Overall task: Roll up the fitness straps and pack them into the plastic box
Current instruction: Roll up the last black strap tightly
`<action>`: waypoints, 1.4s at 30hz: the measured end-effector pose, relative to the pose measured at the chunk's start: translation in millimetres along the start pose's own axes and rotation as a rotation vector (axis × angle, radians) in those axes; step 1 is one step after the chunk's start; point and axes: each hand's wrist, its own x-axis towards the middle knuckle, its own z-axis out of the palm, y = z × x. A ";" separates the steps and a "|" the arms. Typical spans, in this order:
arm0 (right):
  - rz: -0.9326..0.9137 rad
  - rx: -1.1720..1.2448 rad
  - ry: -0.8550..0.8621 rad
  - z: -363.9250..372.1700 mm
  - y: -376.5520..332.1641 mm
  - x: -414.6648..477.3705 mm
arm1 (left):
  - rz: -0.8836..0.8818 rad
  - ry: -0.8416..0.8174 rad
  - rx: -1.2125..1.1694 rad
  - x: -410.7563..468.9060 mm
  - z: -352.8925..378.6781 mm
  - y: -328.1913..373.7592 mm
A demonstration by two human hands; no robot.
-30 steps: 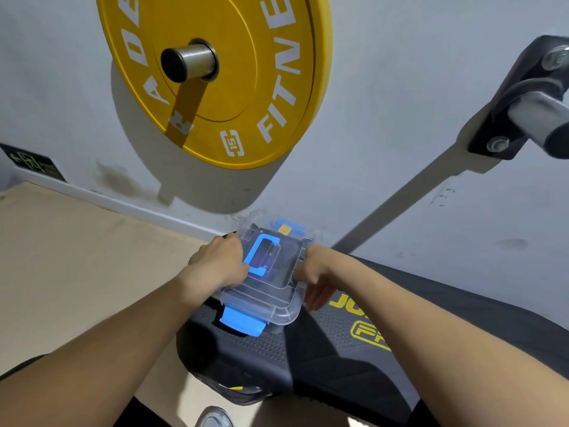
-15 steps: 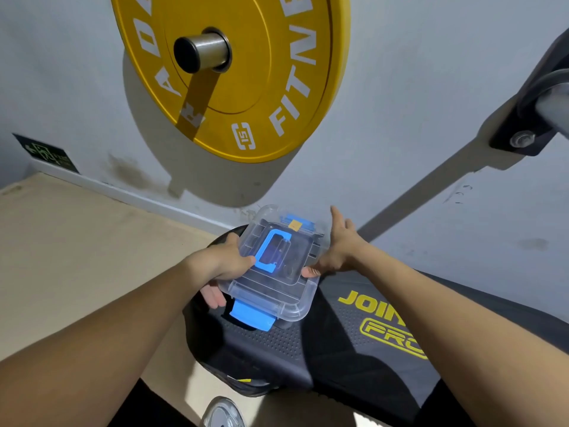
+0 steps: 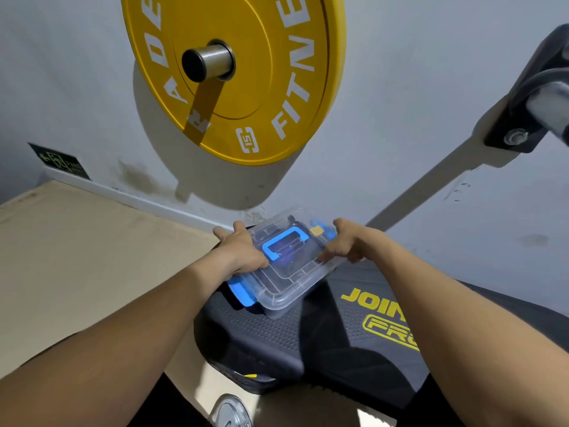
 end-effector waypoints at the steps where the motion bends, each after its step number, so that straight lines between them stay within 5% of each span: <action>1: 0.037 -0.023 -0.070 -3.3 3.4 -7.5 | 0.014 0.003 0.015 -0.2 -0.7 1.0; 11: 0.245 -0.133 -0.464 -0.4 47.6 -63.8 | 0.391 -0.035 0.006 -9.1 2.3 0.3; 14: 0.297 -0.020 -0.388 0.2 60.0 -66.1 | 0.410 -0.033 0.101 -7.7 6.0 5.3; 19: 0.214 0.039 -0.147 -7.5 65.7 -60.3 | 0.127 -0.162 0.210 -10.8 9.9 10.1; 33: 0.311 0.341 -0.237 7.6 47.9 -58.6 | 0.142 -0.012 0.034 1.4 13.7 -2.9; 37: 0.254 0.249 -0.143 12.7 39.8 -67.2 | 0.170 0.058 0.086 -4.0 14.3 -1.1; 42: 0.021 -0.290 -0.004 16.8 19.2 -89.4 | 0.156 -0.027 -0.028 -14.6 13.8 4.8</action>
